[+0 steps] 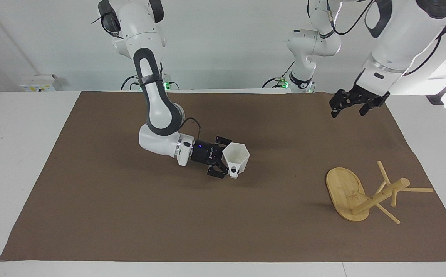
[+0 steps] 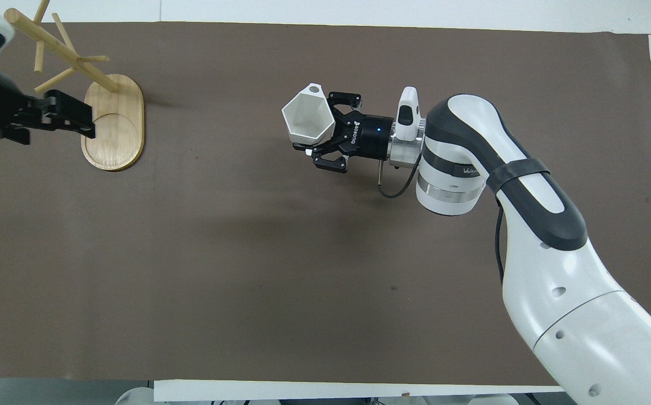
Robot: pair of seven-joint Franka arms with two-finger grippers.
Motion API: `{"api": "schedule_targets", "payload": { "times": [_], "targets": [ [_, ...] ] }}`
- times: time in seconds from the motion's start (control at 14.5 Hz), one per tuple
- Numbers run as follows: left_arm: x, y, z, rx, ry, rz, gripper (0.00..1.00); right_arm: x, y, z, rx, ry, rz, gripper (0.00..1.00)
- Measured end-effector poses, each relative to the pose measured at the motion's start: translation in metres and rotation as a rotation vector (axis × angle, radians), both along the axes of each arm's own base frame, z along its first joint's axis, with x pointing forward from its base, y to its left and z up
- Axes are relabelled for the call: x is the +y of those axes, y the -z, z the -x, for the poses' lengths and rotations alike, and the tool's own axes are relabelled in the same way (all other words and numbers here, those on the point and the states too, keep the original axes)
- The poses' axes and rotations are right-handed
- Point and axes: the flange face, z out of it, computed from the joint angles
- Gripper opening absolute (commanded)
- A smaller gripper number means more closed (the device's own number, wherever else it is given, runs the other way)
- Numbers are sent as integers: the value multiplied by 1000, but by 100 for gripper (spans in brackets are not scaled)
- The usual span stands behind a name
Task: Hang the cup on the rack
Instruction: 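Bring the mug to the left gripper while the left gripper reaches it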
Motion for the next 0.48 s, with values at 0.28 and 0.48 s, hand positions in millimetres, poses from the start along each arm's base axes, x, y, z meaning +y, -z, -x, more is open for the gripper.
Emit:
{"api": "schedule_targets", "payload": {
  "times": [0.28,0.48],
  "targets": [
    [-73,23,26,-51,14,31,100,59,-12,22,22,43,33,13],
    [-95,36,28,-64,15,39,100,77,-15,33,19,48,67,13]
  ]
}}
